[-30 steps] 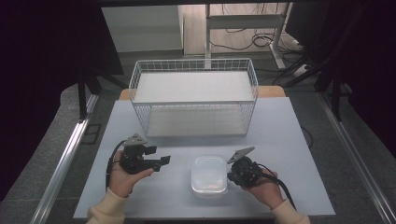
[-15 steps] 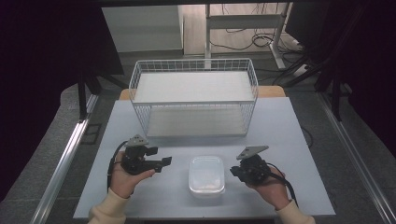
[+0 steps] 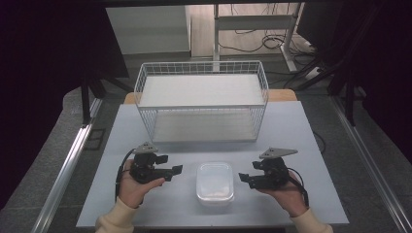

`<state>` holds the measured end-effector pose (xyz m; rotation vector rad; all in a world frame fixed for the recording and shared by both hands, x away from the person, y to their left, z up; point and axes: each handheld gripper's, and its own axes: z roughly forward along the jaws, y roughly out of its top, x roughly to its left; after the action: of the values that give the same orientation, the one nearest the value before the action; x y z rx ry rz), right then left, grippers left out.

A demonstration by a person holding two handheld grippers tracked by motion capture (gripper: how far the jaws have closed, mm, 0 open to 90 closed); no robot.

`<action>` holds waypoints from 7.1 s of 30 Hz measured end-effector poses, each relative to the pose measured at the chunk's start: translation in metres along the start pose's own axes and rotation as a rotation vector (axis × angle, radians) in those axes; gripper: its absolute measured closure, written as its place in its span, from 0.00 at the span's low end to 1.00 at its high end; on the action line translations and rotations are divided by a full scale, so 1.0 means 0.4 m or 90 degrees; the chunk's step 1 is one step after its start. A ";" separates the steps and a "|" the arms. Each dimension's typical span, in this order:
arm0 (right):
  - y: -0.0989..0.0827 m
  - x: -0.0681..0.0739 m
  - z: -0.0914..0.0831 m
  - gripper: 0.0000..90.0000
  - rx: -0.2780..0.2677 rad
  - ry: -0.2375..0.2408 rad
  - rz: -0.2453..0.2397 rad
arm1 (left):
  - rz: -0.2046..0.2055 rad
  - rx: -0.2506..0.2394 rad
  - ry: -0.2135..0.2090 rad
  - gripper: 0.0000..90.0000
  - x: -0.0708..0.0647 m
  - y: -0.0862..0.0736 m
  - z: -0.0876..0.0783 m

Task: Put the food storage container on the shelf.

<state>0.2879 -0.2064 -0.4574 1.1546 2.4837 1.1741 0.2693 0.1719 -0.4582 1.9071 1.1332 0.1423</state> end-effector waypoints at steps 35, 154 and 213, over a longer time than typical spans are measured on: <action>-0.018 0.029 0.060 0.32 0.001 0.105 0.124 | -0.142 0.045 -0.154 0.26 -0.040 -0.021 0.105; 0.220 0.021 -0.057 0.89 -0.143 0.170 0.083 | -0.068 -0.104 -0.159 0.89 -0.042 0.185 -0.039; 0.573 -0.024 -0.124 0.88 -0.169 0.152 0.043 | -0.037 -0.141 -0.132 0.89 0.029 0.513 -0.145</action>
<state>0.4051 -0.1523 -0.2615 1.0879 2.3661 1.6897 0.3813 0.1783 -0.2764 1.6503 0.9885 0.0342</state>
